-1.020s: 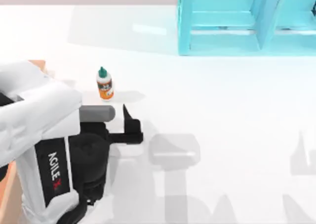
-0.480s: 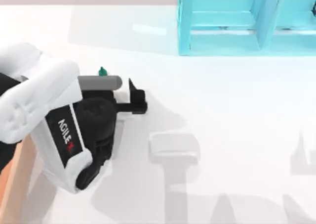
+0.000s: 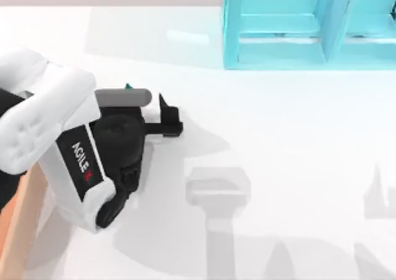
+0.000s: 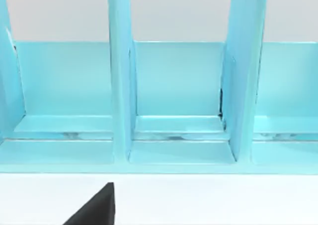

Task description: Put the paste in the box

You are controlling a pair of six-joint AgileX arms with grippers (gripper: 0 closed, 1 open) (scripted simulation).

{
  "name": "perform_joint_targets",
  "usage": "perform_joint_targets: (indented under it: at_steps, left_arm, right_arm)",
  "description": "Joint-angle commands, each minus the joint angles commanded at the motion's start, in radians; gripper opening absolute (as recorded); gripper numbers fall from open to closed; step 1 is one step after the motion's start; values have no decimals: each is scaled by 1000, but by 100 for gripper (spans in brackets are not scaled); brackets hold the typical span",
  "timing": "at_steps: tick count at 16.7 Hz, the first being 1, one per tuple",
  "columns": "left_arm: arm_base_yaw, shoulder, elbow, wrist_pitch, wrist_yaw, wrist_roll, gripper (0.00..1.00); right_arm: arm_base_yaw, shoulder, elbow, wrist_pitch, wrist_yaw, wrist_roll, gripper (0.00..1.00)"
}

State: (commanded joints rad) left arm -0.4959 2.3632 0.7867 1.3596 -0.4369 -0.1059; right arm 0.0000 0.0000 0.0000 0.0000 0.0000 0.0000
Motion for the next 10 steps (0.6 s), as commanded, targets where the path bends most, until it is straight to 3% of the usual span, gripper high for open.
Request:
perform_joint_targets:
  at_steps: [10]
  left_arm:
    - [0,0,0,0,0,0,10]
  right_arm:
    - [0,0,0,0,0,0,100]
